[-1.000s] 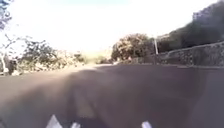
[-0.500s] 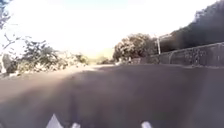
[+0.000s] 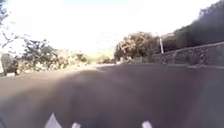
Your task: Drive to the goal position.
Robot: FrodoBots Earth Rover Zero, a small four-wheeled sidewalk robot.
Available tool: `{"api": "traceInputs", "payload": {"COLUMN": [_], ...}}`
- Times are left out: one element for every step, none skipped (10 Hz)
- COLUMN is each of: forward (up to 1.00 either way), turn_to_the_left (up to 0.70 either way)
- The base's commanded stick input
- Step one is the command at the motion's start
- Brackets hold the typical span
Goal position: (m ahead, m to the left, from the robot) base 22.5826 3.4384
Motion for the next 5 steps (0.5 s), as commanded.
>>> {"api": "traceInputs", "payload": {"forward": [0.85, 0.85, 0.85, 0.85, 0.85], "turn_to_the_left": [0.0, 0.0, 0.0, 0.0, 0.0]}}
